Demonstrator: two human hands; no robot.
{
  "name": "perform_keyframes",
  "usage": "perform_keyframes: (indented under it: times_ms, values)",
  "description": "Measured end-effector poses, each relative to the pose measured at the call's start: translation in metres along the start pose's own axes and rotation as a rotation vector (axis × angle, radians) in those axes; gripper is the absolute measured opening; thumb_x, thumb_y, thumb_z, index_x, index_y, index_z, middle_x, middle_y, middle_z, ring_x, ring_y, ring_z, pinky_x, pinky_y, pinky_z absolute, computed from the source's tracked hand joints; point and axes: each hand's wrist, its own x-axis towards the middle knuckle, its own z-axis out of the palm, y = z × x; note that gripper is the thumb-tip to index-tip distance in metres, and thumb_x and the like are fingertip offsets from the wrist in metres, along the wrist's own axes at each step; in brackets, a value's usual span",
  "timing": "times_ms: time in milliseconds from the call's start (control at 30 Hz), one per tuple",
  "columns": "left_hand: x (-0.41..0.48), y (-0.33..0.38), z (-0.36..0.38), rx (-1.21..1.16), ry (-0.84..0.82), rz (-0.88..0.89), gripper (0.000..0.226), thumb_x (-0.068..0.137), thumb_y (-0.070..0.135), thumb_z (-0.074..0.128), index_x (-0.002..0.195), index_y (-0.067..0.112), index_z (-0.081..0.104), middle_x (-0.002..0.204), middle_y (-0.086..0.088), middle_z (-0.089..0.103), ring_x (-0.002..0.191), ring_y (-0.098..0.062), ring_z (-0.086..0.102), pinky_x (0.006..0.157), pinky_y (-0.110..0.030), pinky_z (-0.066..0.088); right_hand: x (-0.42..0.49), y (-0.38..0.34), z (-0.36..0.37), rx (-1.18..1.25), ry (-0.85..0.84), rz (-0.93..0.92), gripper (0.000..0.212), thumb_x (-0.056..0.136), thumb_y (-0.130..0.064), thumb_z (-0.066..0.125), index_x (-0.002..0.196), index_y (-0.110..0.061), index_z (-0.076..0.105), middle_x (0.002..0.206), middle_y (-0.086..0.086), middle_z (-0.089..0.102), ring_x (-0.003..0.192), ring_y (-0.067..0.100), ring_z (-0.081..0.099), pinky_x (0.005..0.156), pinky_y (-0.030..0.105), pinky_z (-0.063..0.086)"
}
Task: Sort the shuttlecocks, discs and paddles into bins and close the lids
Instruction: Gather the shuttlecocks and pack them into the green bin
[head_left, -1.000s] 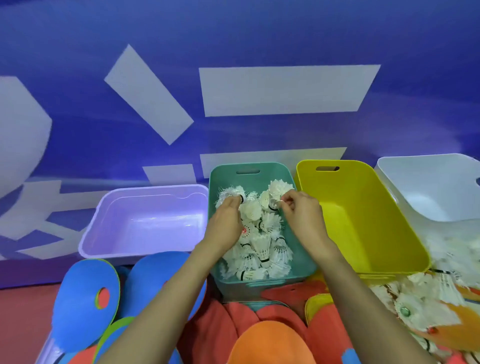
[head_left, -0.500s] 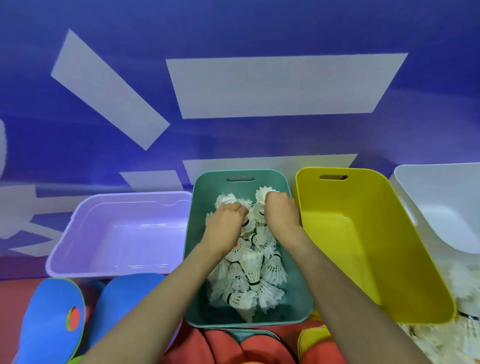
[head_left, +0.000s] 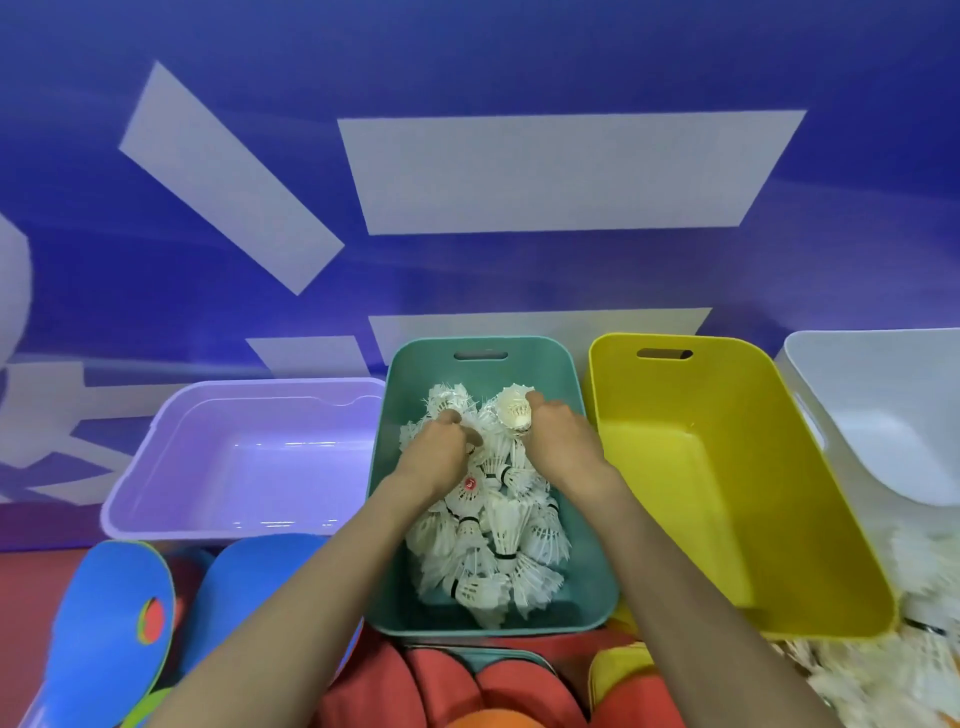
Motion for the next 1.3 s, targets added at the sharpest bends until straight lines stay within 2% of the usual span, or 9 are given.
perform_keyframes:
  times_ms: [133,300,433,567,667,767,867,1033,1300]
  values:
    - [-0.042,0.002,-0.016,-0.163,0.112,-0.014,0.037,0.089,0.02,0.059,0.126,0.02,0.055,0.146,-0.007,0.033,0.129,-0.026,0.041,0.106,-0.034,0.035,-0.043,-0.003,-0.01,0.118,0.13,-0.087,0.048,0.094,-0.017,0.051,0.139,-0.017,0.035,0.131,0.008,0.048,0.12,0.027,0.044,0.095,0.037,0.041]
    - [-0.123,-0.014,-0.033,-0.37,0.427,0.047,0.048,0.087,0.02,0.061,0.133,0.02,0.046,0.138,0.001,0.038,0.123,-0.016,0.042,0.098,-0.028,0.037,-0.103,-0.035,-0.006,0.217,0.292,-0.265,0.052,0.094,-0.02,0.053,0.142,-0.021,0.034,0.139,0.0,0.039,0.13,0.02,0.034,0.106,0.031,0.031]
    - [-0.193,-0.059,-0.035,-0.429,0.562,0.031,0.047,0.085,0.01,0.064,0.13,0.014,0.05,0.138,-0.008,0.04,0.126,-0.017,0.037,0.094,-0.005,0.022,-0.156,-0.087,0.006,0.328,0.391,-0.342,0.05,0.091,-0.016,0.056,0.139,-0.015,0.041,0.136,0.005,0.044,0.127,0.021,0.039,0.106,0.025,0.026]
    - [-0.262,-0.118,-0.03,-0.457,0.601,-0.021,0.042,0.084,0.014,0.064,0.125,0.013,0.055,0.132,-0.009,0.046,0.122,-0.02,0.044,0.1,-0.02,0.03,-0.202,-0.145,0.038,0.419,0.373,-0.433,0.046,0.086,-0.018,0.053,0.131,-0.011,0.05,0.127,0.007,0.051,0.119,0.021,0.045,0.103,0.024,0.029]
    - [-0.31,-0.163,-0.019,-0.48,0.585,-0.117,0.042,0.078,0.027,0.058,0.117,0.012,0.059,0.127,-0.009,0.05,0.12,-0.022,0.046,0.097,-0.034,0.041,-0.231,-0.183,0.072,0.433,0.281,-0.454,0.043,0.088,-0.026,0.049,0.128,-0.011,0.053,0.125,0.007,0.053,0.118,0.018,0.044,0.102,0.022,0.029]
    - [-0.351,-0.199,-0.003,-0.482,0.531,-0.165,0.034,0.077,0.017,0.064,0.109,0.007,0.063,0.121,-0.013,0.054,0.117,-0.028,0.05,0.093,-0.014,0.037,-0.251,-0.213,0.107,0.379,0.194,-0.503,0.044,0.086,-0.032,0.044,0.121,-0.009,0.059,0.119,0.01,0.058,0.112,0.024,0.052,0.099,0.024,0.032]
    - [-0.383,-0.227,0.013,-0.474,0.483,-0.221,0.029,0.076,0.01,0.066,0.105,0.008,0.065,0.115,-0.012,0.057,0.111,-0.03,0.054,0.093,-0.019,0.032,-0.265,-0.233,0.135,0.275,0.123,-0.513,0.04,0.082,-0.03,0.051,0.114,-0.008,0.062,0.113,0.012,0.061,0.104,0.033,0.058,0.095,0.034,0.041]
    - [-0.421,-0.246,0.041,-0.41,0.362,-0.394,0.038,0.079,0.017,0.07,0.116,0.015,0.061,0.118,-0.008,0.051,0.117,-0.026,0.047,0.098,-0.03,0.035,-0.284,-0.239,0.158,0.013,-0.088,-0.332,0.046,0.092,-0.028,0.052,0.137,-0.019,0.041,0.139,0.003,0.035,0.13,0.022,0.031,0.106,0.03,0.028]
    - [-0.456,-0.263,0.064,-0.281,0.006,-0.416,0.069,0.064,0.044,0.08,0.126,0.033,0.051,0.126,0.001,0.04,0.121,-0.022,0.034,0.101,-0.033,0.034,-0.298,-0.241,0.181,-0.07,-0.025,-0.122,0.035,0.09,-0.013,0.052,0.125,-0.011,0.047,0.116,0.011,0.037,0.108,0.029,0.04,0.086,0.036,0.044]
